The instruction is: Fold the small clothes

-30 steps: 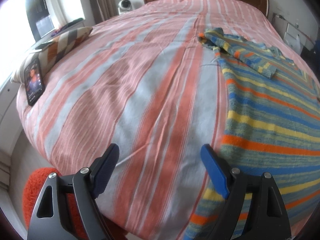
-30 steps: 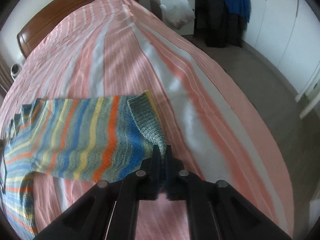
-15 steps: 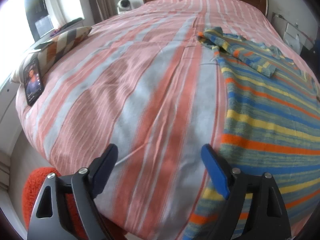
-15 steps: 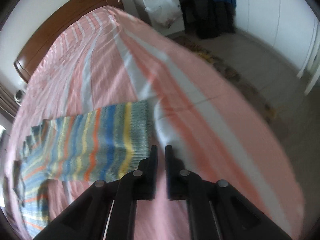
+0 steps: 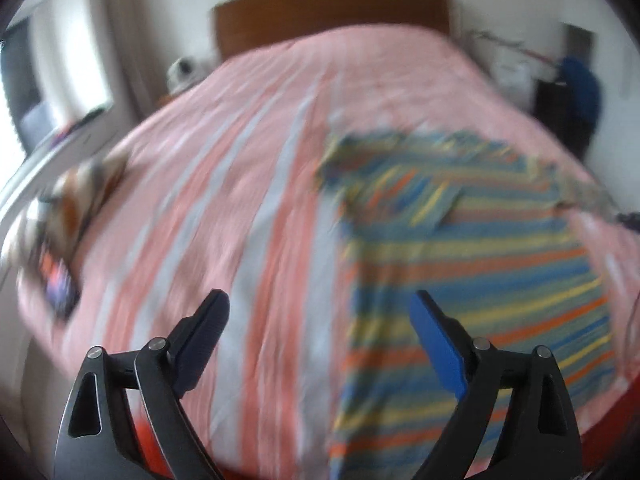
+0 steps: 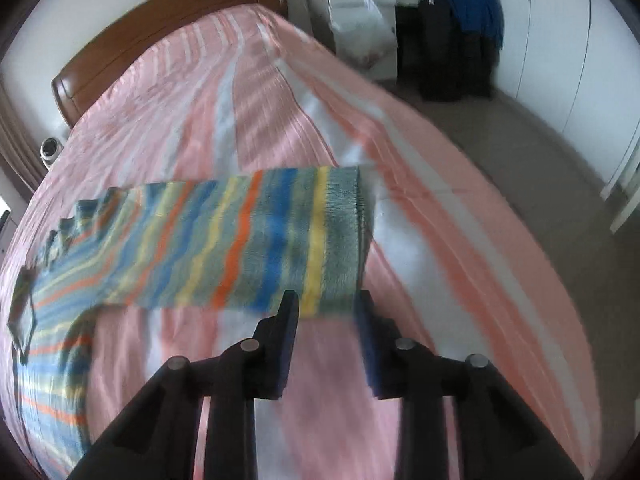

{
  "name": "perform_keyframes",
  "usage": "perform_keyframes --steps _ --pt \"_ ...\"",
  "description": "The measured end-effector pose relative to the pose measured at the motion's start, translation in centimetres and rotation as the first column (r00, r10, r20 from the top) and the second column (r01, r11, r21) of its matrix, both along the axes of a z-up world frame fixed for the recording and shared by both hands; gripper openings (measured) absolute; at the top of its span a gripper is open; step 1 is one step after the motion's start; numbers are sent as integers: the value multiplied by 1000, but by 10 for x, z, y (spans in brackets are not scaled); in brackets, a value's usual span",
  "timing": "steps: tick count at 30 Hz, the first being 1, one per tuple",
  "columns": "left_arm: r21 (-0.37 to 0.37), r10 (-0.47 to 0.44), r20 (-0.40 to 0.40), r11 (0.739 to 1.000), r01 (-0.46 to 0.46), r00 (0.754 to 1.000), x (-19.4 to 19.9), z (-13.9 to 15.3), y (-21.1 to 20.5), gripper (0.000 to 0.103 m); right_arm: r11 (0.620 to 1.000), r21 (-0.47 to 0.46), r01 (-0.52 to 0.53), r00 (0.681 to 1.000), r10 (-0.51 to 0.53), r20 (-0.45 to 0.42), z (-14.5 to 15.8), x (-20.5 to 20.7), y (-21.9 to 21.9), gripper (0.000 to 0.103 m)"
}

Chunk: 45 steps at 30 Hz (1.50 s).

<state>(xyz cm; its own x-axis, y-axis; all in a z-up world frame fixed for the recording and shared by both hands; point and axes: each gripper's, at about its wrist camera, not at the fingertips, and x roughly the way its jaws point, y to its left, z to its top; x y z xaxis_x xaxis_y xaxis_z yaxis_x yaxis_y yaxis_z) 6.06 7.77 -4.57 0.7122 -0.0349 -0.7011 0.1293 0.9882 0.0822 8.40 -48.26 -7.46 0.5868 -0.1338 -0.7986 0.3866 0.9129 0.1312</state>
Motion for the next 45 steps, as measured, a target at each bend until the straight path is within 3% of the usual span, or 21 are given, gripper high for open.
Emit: perform_keyframes --steps 3,6,9,11,12,13,14,15,18,20,21,23,25,27,28,31,36,38,42,45 --pt "32 -190 -22 981 190 982 44 9 -45 96 996 -7 -93 994 93 53 12 -28 43 36" --pt "134 -317 -74 936 324 946 86 -19 -93 95 987 -4 -160 983 160 88 10 -54 83 37" --pt "169 -369 -179 902 398 912 123 -64 -119 91 983 2 -182 976 181 120 3 -77 111 37" --pt "182 -341 -239 904 387 909 141 -91 -122 77 983 -14 -186 972 186 141 -2 -86 125 38" --pt "149 -318 -274 918 366 908 151 -104 -116 72 982 -24 -186 971 187 148 -2 -91 126 38" --pt "106 -308 -278 932 348 910 154 -106 -110 61 982 -41 -184 970 188 154 -3 -99 130 40" --pt "53 -277 -269 952 302 923 158 -104 -101 28 981 -61 -183 969 190 158 -5 -104 134 41" --pt "38 -243 -265 964 262 933 161 -100 -95 4 980 -72 -184 968 194 161 -6 -105 133 43" --pt "-98 -113 -213 991 93 971 165 -68 -49 5 977 -118 -177 965 196 176 -4 -107 131 43" --pt "-170 0 -181 985 -31 984 167 -50 -10 5 979 -121 -165 963 186 194 -2 -106 129 43" --pt "-211 88 -169 970 -123 982 167 -42 19 5 980 -116 -164 961 185 204 -1 -107 128 43" --pt "-252 271 -162 918 -305 949 166 -35 74 5 978 -118 -173 960 194 204 -3 -107 130 44" --pt "-241 450 -183 841 -484 874 166 -40 128 5 975 -120 -186 960 207 190 -8 -105 133 45" --pt "-222 530 -223 790 -571 819 166 -53 156 4 974 -101 -203 962 217 167 -16 -101 136 45" --pt "-199 555 -242 774 -601 796 165 -62 166 4 974 -95 -206 962 220 161 -18 -100 137 45" --pt "-148 576 -261 769 -622 774 166 -79 170 4 970 -97 -222 962 234 141 -24 -96 141 45" --pt "-186 618 -279 716 -673 735 154 -92 182 4 972 -95 -214 968 224 111 -32 -94 140 45" --pt "-198 624 -283 705 -680 729 155 -99 189 4 975 -86 -204 972 213 103 -36 -94 136 45" --pt "-161 621 -261 726 -668 739 156 -105 189 4 978 -77 -196 975 203 94 -41 -92 134 45" --pt "-186 633 -270 705 -684 726 163 -110 199 4 978 -79 -195 975 202 95 -42 -91 133 45"
